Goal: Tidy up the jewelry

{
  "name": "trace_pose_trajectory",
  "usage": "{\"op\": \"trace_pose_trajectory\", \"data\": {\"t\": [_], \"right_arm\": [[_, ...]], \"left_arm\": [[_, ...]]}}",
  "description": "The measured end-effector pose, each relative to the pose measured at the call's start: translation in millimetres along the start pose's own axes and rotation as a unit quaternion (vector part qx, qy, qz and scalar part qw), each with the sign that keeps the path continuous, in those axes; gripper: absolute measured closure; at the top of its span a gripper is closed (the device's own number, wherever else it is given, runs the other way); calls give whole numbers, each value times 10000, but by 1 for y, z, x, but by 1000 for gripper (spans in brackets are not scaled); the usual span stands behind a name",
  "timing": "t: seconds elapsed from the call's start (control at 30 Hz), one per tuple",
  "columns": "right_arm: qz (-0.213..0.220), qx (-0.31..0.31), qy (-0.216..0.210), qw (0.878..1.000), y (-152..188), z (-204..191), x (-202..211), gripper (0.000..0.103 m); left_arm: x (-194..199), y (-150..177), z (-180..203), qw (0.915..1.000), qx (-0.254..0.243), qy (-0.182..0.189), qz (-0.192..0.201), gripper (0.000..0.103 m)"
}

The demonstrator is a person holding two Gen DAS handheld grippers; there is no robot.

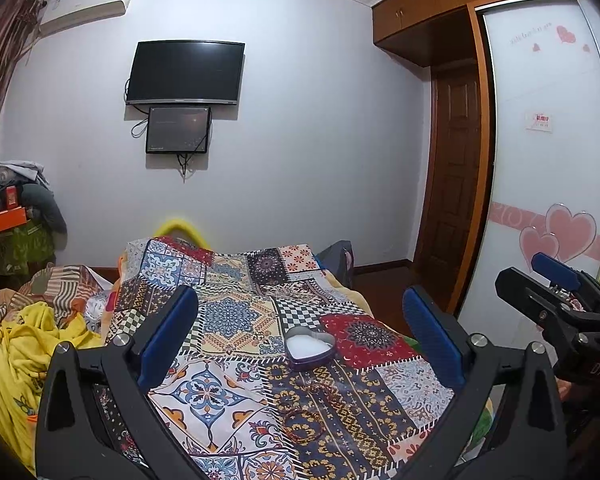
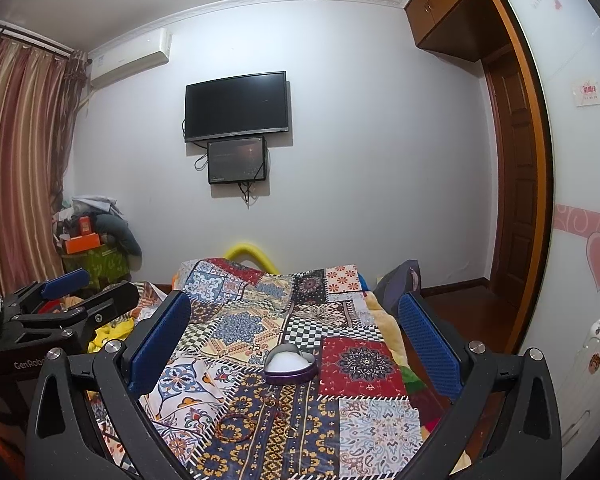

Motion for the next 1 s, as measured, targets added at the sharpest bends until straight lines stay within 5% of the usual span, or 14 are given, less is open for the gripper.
{"op": "trace_pose_trajectory", "data": {"t": [1.0], "right_arm": [[-25, -13, 8, 10000, 2, 4, -1, 0]], "left_arm": [[-1, 0, 3, 10000, -68, -23, 35, 0]]}}
Point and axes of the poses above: each gripper's, at about its wrist camera, not at the fingertips, and x roughly against the way its jaws point, z to its right, y to its underside, the point moved 7 cm from there along -x, roughly the way its jaws point, and after that the axes turned 7 degrees about x, right-handed, at the moved point
